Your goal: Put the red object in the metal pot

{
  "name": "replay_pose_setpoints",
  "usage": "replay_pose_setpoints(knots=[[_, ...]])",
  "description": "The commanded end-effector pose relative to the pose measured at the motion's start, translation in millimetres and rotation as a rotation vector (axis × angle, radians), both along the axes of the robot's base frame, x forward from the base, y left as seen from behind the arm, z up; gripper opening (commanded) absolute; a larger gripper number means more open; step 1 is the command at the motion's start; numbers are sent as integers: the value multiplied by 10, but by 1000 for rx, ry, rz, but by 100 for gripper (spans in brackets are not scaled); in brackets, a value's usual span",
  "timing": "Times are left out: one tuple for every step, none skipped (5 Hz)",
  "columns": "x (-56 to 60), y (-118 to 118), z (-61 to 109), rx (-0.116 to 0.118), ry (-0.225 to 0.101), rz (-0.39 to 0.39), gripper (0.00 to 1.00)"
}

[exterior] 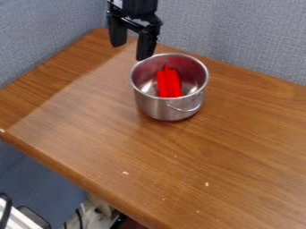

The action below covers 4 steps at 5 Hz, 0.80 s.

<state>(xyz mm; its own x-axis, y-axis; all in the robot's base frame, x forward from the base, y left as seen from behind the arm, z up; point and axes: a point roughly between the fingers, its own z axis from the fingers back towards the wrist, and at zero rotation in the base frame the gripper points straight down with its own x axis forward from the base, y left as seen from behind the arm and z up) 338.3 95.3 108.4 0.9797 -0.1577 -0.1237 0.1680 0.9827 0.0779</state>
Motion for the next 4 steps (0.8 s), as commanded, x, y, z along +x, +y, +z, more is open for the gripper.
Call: replay_pose_setpoints(knots=[[0,-38,264,18,-68,-18,100],[1,-55,292,21,-69,-28,100],[-2,-62,323,23,-74,-36,100],[-2,-61,351,26,-79,-44,100]])
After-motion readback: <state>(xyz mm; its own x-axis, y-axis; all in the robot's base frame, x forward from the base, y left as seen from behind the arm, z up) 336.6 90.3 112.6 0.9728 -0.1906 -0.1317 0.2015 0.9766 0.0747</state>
